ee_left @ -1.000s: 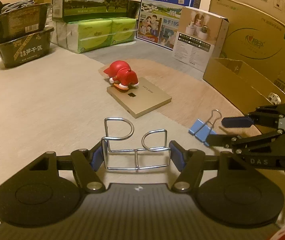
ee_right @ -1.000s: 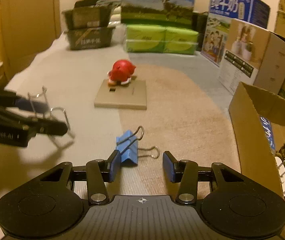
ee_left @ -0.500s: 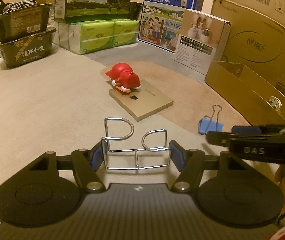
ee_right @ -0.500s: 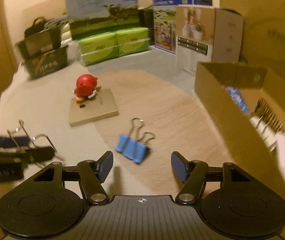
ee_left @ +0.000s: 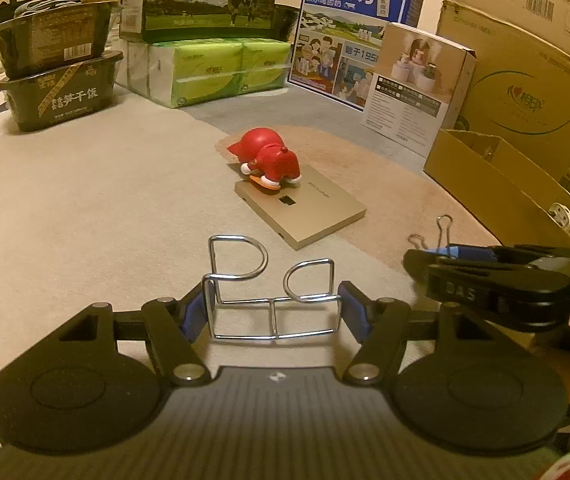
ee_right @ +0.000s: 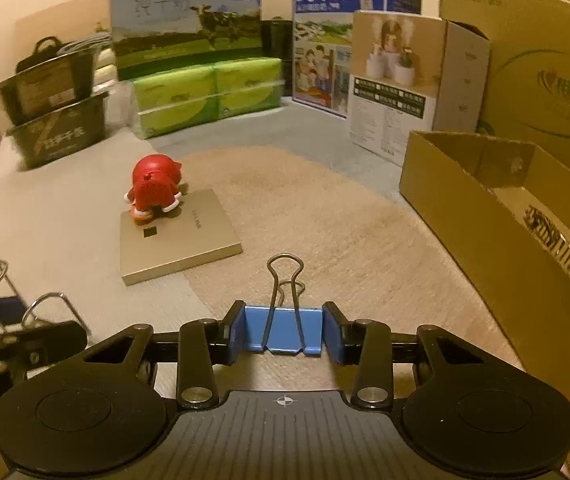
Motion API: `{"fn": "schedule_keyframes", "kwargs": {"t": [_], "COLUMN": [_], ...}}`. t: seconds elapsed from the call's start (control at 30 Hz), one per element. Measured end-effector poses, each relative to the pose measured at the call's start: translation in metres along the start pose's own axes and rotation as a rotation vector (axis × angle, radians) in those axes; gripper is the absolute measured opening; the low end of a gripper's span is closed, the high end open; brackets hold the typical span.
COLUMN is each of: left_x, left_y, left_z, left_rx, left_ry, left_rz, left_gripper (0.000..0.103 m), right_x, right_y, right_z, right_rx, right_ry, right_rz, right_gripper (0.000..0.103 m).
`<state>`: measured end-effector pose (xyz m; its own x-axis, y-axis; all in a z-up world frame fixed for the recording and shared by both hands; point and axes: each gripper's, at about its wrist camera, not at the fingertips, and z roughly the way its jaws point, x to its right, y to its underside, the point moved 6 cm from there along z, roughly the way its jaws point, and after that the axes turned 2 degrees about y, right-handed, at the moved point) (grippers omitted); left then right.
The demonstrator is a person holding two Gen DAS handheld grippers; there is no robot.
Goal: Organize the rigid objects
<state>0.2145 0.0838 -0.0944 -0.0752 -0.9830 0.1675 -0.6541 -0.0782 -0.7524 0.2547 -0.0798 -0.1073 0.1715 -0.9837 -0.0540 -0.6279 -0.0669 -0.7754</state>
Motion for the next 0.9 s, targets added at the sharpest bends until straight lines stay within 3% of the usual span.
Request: {"fn": "schedule_keyframes", "kwargs": {"t": [0.37, 0.9], "left_x": [0.042, 0.123], "left_y": [0.005, -0.003], "left_z": [-0.023, -0.061], "left_rx": [-0.013, -0.003], "left_ry": [0.015, 0.06], "left_rz": [0.036, 0.074], "left_gripper": [0.065, 0.065], "right_x": [0.032, 0.084], "right_y": [0.012, -0.004], "right_z": [-0.064, -0.147], "right_rx": [0.034, 0.12], "right_ry": [-0.057, -0.079], "right_rz": [0.011, 0.054], "right_gripper": [0.041, 0.041]}}
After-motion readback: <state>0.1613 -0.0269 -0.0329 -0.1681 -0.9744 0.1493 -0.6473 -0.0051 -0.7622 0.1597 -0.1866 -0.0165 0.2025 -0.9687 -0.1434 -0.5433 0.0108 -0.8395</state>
